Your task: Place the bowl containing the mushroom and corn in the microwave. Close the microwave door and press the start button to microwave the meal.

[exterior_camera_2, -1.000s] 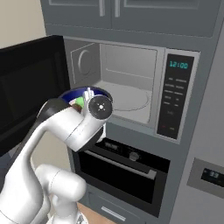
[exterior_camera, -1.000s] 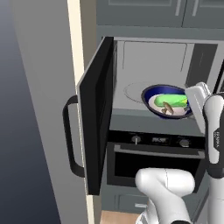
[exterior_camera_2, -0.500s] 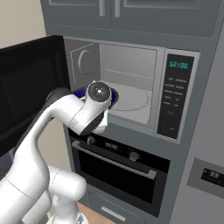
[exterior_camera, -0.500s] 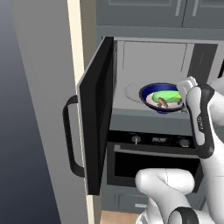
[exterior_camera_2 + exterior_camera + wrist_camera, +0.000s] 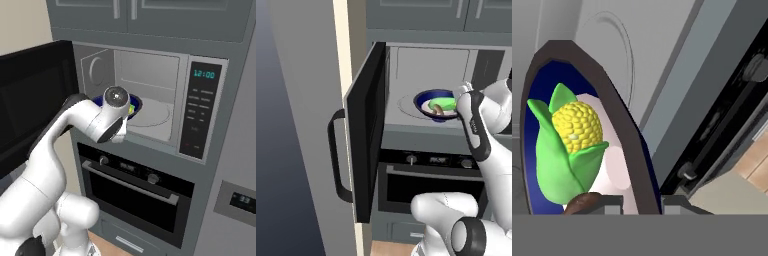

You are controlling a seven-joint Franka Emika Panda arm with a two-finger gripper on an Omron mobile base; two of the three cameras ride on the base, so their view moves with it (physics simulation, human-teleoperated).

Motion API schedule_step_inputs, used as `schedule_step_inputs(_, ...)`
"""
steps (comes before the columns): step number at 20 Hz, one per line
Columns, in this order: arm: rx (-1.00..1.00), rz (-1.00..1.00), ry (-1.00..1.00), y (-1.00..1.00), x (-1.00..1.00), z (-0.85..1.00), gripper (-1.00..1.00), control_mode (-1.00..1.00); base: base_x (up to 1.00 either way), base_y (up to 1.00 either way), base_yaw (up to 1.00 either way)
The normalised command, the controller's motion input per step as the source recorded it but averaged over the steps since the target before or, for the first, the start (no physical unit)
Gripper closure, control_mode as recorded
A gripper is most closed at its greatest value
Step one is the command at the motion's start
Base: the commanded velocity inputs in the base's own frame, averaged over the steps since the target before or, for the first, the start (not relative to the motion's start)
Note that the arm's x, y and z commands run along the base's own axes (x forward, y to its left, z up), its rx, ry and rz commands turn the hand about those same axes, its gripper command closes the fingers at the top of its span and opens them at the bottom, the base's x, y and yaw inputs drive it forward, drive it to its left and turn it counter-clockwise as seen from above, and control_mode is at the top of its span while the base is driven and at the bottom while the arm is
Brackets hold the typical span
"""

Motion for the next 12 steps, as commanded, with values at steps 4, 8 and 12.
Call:
schedule_step_inputs(4, 0.01, -0.05, -0.02, -0.04, 0.55, 0.00, 1.00, -1.00, 0.00, 0.00, 0.00)
schedule_step_inputs(8, 0.03, -0.08, -0.04, -0.17, 0.59, 0.00, 1.00, -1.00, 0.00, 0.00, 0.00)
schedule_step_inputs(12, 0.02, -0.07, -0.02, -0.13, 0.56, -0.01, 1.00, -1.00, 0.00, 0.00, 0.00)
